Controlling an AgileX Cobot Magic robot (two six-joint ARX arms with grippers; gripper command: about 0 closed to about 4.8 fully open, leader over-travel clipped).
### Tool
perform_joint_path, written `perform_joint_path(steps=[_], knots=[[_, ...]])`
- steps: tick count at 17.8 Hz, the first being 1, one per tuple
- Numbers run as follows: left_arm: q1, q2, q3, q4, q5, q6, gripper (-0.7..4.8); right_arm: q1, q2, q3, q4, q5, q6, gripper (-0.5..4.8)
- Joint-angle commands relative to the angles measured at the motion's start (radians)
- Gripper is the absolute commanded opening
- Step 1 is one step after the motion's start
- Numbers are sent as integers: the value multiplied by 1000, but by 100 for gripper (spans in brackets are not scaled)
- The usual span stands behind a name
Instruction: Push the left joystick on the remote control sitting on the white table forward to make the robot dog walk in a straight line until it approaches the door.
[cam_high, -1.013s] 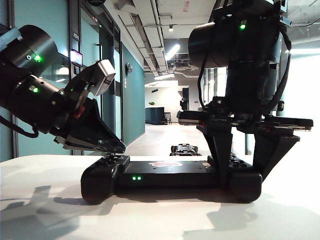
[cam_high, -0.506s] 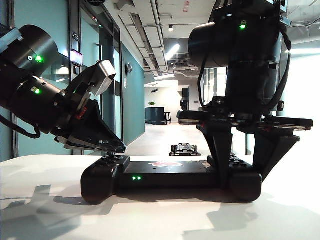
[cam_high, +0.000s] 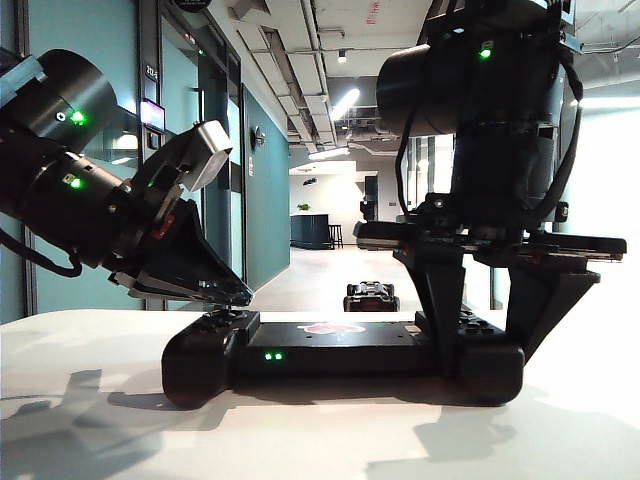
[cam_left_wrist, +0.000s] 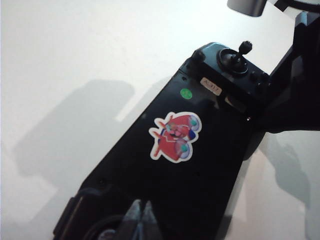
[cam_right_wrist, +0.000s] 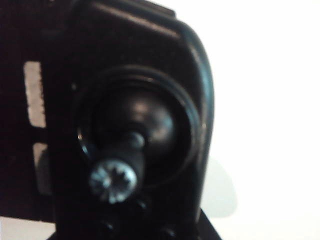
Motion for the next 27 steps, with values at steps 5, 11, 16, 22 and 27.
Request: perform_joint_path(steps=[5, 11, 16, 22, 27], knots=[[1, 1, 1, 13, -7, -3, -6, 1, 6, -6, -31, -22, 3, 210], [1, 1, 1, 12, -21, -4, -6, 1, 6, -6, -31, -22, 3, 210], [1, 1, 1, 12, -21, -14, -6, 1, 6, -6, -31, -22, 3, 210], [1, 1, 1, 11, -21, -14, -6, 1, 6, -6, -31, -22, 3, 210], [1, 1, 1, 11, -21, -13, -5, 1, 6, -6, -31, -22, -13, 210]])
